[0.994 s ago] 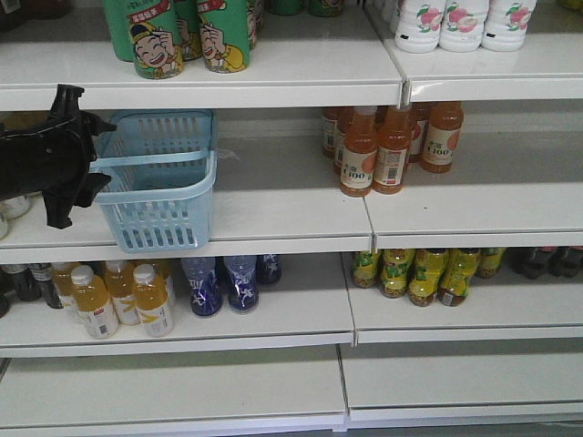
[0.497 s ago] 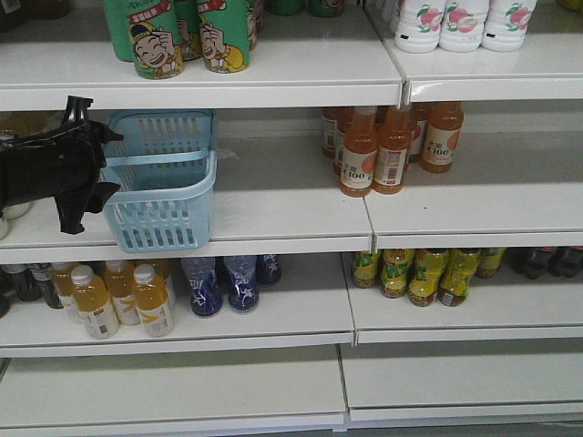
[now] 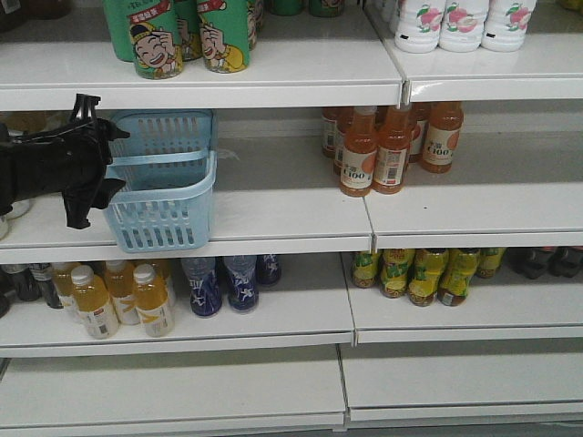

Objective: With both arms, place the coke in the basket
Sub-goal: 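Close the left gripper on the basket handle and lift it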

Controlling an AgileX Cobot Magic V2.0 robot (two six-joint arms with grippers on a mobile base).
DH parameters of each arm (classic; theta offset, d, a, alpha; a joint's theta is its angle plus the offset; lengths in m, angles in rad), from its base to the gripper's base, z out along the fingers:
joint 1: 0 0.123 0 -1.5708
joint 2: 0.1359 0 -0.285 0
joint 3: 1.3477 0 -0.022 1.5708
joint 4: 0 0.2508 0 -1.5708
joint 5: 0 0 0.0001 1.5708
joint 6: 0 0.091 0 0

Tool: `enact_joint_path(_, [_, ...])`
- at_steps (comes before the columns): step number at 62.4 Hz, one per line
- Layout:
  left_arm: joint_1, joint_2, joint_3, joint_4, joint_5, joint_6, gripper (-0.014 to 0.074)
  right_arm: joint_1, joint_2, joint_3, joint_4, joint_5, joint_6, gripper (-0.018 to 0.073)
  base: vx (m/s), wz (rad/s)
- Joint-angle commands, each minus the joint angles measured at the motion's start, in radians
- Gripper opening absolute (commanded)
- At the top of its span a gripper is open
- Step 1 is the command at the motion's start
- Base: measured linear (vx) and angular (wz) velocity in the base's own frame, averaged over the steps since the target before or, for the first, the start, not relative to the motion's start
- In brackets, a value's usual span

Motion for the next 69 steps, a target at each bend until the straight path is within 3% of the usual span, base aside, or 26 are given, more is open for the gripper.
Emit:
enact_joint_path(1, [0.000, -0.040, -0.034, -0.020, -0.010, 0.003, 0.0505, -0.007, -0.011, 0.019, -0.007, -0.074, 0.003, -0.0010, 0.00, 0.00])
enact_joint_path(69, [0.000, 0.026, -0.043, -0.070, -0.029, 0.005, 0.0492, -0.007, -0.011, 0.019, -0.007, -0.074, 0.003, -0.0010, 0.00, 0.00])
